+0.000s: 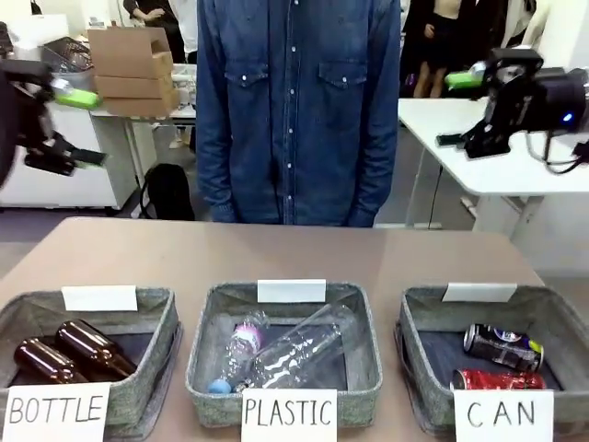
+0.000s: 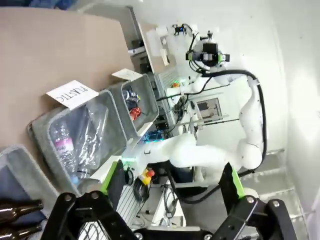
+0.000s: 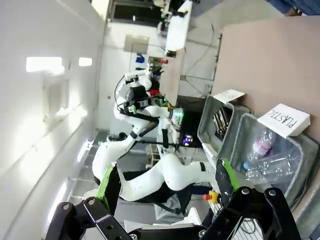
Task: Sort the can waste into the basket.
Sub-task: Pick up the can waste from the table and place it in the right Fabric basket.
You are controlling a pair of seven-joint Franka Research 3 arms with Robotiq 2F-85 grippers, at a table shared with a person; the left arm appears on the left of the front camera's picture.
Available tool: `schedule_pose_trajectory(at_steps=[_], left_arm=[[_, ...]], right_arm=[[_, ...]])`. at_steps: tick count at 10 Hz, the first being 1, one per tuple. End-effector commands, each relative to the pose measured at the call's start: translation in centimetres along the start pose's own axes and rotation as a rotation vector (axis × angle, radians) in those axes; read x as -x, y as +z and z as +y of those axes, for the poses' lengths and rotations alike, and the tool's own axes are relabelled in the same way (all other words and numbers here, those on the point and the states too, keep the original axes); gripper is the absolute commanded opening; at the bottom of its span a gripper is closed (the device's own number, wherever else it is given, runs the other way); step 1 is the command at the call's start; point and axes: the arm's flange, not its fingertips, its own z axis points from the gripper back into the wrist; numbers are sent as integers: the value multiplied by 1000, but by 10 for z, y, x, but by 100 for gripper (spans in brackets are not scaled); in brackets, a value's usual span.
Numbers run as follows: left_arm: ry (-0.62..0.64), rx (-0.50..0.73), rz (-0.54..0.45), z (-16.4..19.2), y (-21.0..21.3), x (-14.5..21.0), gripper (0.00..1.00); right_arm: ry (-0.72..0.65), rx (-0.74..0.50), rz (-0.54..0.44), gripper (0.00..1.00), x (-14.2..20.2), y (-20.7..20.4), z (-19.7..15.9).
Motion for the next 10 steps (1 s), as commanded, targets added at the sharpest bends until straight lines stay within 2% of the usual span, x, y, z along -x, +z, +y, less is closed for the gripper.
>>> schedule_pose_trajectory(at_steps=[1, 10], left_arm=[[-1, -71, 165, -3, -27, -24, 100], [-1, -71, 165, -3, -27, -24, 100]], right_arm=[[38, 36, 123, 100, 11, -21, -3], [38, 36, 123, 100, 11, -21, -3]])
